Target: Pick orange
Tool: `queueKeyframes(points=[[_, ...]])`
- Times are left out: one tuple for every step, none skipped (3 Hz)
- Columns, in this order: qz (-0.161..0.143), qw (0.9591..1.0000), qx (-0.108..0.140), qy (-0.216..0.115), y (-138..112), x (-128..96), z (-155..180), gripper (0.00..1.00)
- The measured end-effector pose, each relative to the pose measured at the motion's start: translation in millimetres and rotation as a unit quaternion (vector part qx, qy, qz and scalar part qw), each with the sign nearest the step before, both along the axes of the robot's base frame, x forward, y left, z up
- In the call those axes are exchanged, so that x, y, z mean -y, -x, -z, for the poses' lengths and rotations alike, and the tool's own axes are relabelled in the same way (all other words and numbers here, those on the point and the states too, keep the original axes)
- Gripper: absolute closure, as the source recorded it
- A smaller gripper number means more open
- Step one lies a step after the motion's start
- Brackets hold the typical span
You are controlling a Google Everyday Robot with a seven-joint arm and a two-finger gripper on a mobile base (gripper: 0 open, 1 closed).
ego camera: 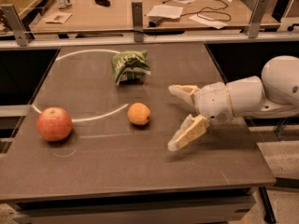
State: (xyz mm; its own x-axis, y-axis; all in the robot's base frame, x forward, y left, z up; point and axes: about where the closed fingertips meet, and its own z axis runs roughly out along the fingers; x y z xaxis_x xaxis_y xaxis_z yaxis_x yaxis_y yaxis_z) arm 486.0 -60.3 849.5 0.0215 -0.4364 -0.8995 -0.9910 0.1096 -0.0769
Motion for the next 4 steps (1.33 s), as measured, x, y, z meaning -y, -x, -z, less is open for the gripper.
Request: queueKeyframes(points=[[0.008, 0.9999, -0.005, -0.008, -9.6, -10.3, 3.7, 0.0], [0.008, 0.9998, -0.012, -0.014, -13.5, -21.7, 5.4, 0.0], [-0.002, 0.9997, -0.018, -0.019, -14.4, -34.9, 6.8, 0.0], [-0.013, 0.9994, -0.025, -0.022, -17.8, -47.9, 8.7, 0.0]])
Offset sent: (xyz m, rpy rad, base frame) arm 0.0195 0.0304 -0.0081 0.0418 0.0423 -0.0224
